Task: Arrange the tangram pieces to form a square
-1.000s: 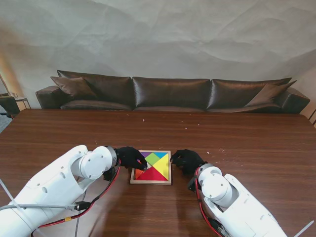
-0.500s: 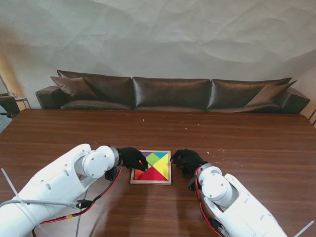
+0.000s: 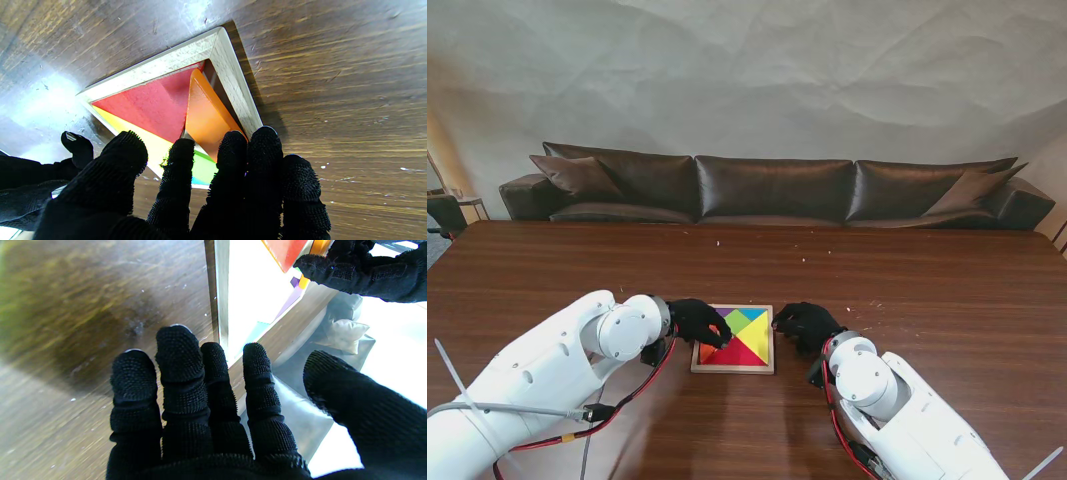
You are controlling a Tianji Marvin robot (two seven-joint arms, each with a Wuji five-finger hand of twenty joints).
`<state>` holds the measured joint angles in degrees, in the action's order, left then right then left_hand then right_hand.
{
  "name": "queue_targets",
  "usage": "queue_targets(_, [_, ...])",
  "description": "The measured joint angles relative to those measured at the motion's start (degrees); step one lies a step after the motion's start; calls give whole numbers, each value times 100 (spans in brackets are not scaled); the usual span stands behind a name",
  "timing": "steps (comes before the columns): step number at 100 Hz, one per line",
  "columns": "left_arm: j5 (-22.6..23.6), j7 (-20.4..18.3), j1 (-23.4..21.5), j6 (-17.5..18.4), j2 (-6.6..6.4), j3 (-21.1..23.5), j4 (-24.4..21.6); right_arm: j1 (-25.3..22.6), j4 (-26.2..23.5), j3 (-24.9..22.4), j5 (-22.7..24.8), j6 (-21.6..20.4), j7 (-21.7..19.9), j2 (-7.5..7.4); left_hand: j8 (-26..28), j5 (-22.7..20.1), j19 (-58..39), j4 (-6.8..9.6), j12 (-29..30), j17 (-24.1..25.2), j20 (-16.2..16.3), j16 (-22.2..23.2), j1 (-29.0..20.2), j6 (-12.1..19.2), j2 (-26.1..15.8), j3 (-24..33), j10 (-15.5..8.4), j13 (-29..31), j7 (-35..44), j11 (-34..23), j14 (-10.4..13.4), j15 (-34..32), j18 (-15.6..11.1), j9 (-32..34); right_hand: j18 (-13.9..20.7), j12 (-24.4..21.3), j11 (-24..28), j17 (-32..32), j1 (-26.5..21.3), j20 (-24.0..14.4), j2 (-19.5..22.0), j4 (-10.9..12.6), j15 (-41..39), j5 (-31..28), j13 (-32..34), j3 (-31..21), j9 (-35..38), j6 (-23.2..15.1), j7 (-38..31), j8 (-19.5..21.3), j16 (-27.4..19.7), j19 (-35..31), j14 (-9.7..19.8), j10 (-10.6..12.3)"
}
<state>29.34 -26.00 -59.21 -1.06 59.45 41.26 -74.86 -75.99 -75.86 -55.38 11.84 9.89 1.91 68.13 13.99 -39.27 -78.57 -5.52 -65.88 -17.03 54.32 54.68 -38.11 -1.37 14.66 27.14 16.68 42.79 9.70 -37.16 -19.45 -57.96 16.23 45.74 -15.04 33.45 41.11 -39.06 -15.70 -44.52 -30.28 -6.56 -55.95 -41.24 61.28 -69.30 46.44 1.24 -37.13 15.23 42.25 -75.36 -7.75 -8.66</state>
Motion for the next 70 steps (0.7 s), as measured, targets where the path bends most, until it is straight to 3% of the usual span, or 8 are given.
queue_targets(19, [66, -2, -60, -1, -2, 93, -27, 1, 1, 6, -2, 0, -4, 0, -227, 347, 0, 0, -1, 0, 0, 0, 0, -84, 0, 0, 0, 0, -228, 0, 0, 0, 0, 0, 0, 0, 0, 0, 0, 0, 0, 0, 0, 0, 0, 0, 0, 0, 0, 0, 0, 0, 0, 0])
queue_targets(44, [78, -5, -111, -6, -6, 155, -65, 2, 1, 6, -6, 0, -4, 0, -378, 423, 0, 0, -2, 0, 0, 0, 0, -87, -55, -2, 0, 0, -288, 0, 0, -1, 0, 0, 0, 0, 0, 0, 0, 0, 0, 0, 0, 0, 0, 0, 0, 0, 0, 0, 0, 0, 0, -1])
queue_targets(70, [382, -29, -461, -14, -26, 677, -397, 4, 3, 12, -12, -2, -11, 0, -439, 423, 0, 0, -2, 0, 0, 0, 0, -87, -56, -3, 0, 0, -254, 0, 0, -1, 0, 0, 0, 0, 0, 0, 0, 0, 0, 0, 0, 0, 0, 0, 0, 0, 0, 0, 0, 0, 0, -1])
